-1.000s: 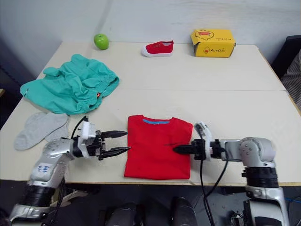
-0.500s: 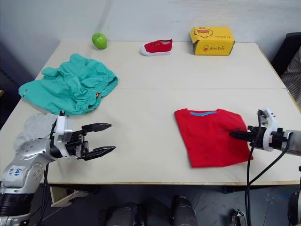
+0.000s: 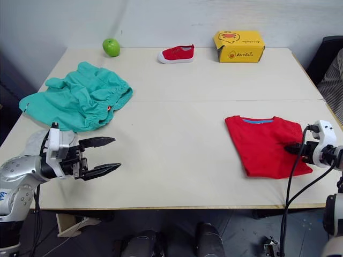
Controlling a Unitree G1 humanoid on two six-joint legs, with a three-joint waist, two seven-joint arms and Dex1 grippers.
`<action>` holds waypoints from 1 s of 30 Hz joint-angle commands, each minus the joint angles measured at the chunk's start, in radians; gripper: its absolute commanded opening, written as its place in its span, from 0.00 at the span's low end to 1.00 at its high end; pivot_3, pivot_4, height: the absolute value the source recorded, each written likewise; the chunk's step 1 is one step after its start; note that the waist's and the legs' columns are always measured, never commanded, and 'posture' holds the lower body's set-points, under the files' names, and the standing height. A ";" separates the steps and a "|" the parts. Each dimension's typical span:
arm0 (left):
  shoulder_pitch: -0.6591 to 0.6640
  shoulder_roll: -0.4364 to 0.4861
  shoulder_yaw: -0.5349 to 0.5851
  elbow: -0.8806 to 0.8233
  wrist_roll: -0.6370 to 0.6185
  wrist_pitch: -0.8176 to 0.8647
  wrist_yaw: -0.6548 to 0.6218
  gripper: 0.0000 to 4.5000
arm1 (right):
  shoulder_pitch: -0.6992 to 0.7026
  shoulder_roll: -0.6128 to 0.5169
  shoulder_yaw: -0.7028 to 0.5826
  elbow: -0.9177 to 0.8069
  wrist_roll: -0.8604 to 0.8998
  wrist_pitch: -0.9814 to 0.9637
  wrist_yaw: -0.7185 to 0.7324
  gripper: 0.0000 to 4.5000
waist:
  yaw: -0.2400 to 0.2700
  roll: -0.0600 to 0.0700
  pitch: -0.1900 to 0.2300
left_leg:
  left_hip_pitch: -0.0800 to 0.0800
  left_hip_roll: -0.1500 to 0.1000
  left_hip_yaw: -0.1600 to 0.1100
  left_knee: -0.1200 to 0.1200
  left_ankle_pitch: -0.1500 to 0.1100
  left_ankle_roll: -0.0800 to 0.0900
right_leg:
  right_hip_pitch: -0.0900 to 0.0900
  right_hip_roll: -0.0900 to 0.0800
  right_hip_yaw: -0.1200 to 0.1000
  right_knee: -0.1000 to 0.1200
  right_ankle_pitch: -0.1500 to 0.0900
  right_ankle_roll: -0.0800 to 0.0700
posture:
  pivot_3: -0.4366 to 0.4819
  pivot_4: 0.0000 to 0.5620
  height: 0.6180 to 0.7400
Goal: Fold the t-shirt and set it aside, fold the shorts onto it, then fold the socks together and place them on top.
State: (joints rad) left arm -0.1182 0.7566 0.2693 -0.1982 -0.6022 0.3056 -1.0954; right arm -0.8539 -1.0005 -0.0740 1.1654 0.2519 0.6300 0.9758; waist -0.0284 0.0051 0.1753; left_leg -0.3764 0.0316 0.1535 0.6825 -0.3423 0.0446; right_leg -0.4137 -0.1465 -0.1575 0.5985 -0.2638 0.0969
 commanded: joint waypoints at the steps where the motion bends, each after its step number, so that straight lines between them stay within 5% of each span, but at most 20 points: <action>1: 0.002 0.003 0.012 -0.043 -0.029 0.011 0.001 1.00 | -0.007 -0.039 -0.023 0.036 -0.025 0.007 0.036 0.29 | 0.000 0.000 0.000 | 0.000 0.000 0.000 0.000 0.000 0.000 | 0.000 0.000 0.000 0.000 0.000 0.000 | 0.48 0.27 1.00; 10: 0.028 0.002 0.049 -0.003 -0.005 -0.011 0.016 1.00 | 0.179 -0.147 -0.155 0.000 -0.038 -0.526 -0.035 1.00 | 0.005 0.006 0.004 | -0.001 -0.002 0.000 0.000 0.000 0.000 | 0.001 0.000 0.000 0.001 0.000 0.000 | 0.48 0.27 1.00; 14: 0.097 0.002 0.093 0.044 0.018 -0.058 0.013 1.00 | 0.278 -0.121 -0.251 -0.161 0.049 -0.740 0.138 1.00 | -0.014 0.010 0.009 | 0.002 0.001 0.005 -0.001 0.000 -0.001 | 0.001 0.003 0.001 -0.001 0.000 0.002 | 0.48 0.27 1.00; 23: 0.283 -0.015 0.320 0.194 0.072 -0.221 0.085 1.00 | 0.726 0.212 -0.312 -0.929 0.271 -0.939 0.326 1.00 | -0.008 0.007 0.011 | 0.005 0.014 0.006 -0.004 0.000 -0.010 | 0.000 0.012 0.006 0.001 -0.001 -0.001 | 0.48 0.27 1.00; 30: 0.518 -0.104 0.551 0.283 0.091 -0.287 0.218 1.00 | 0.833 0.397 -0.223 -1.075 0.245 -1.078 0.316 1.00 | 0.000 0.004 0.010 | 0.008 0.015 0.007 -0.002 -0.007 -0.009 | -0.002 0.007 0.013 0.001 -0.004 -0.007 | 0.48 0.27 1.00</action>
State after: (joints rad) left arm 0.3664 0.6642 0.7509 0.0778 -0.5110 0.0390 -0.9129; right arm -0.0305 -0.6126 -0.3083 0.1233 0.5014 -0.4059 1.3004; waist -0.0288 0.0087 0.1856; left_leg -0.3684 0.0466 0.1607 0.6807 -0.3500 0.0354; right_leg -0.4155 -0.1392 -0.1445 0.6003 -0.2687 0.0891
